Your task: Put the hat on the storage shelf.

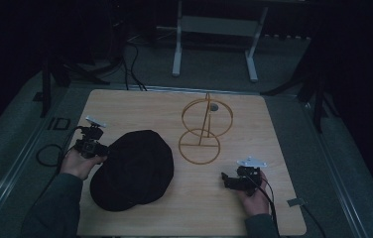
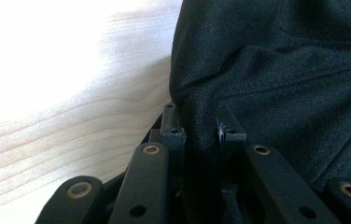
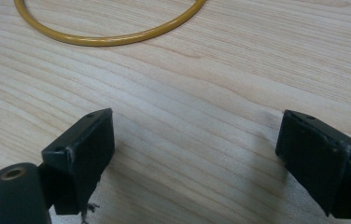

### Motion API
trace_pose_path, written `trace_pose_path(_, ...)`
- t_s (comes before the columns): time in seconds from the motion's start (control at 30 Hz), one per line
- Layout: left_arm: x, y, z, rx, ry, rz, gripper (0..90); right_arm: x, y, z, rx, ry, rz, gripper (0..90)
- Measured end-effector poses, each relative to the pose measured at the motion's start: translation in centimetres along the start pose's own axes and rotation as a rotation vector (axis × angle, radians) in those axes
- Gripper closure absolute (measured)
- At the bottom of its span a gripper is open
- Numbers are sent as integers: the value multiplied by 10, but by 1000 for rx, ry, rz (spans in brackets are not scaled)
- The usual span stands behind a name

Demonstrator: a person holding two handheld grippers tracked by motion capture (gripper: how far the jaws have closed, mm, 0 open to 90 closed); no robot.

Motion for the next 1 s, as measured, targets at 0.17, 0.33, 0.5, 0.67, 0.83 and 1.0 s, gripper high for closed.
trace_pose_path(0.17, -1, -6, -5, -5, -3, 15, 777, 0, 0, 0, 0, 0, 0, 115)
trace_pose_path(0.33, 0, -12, -9, -12, -7, 16, 777, 0, 0, 0, 0, 0, 0, 115)
trace_pose_path(0.5, -2, -19, -15, -23, -3, 13, 776, 0, 0, 0, 0, 0, 0, 115)
trace_pose_path(0.67, -5, -27, -21, -35, 5, 22, 776, 0, 0, 0, 0, 0, 0, 115)
trace_pose_path(0.83, -9, -35, -28, -49, 8, 25, 776, 0, 0, 0, 0, 0, 0, 115)
trace_pose_path(1.0, -12, -39, -34, -50, 8, 43, 775, 0, 0, 0, 0, -2, -1, 115)
Point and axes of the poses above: each handheld gripper's, and its own axes: y roughly forward along the jaws, z roughly out of its underside, x roughly to its left, the point moved 10 cm from there along y, roughly forward along the jaws, and after that the axes turned 12 degrees about -y, right-handed, at the moved point
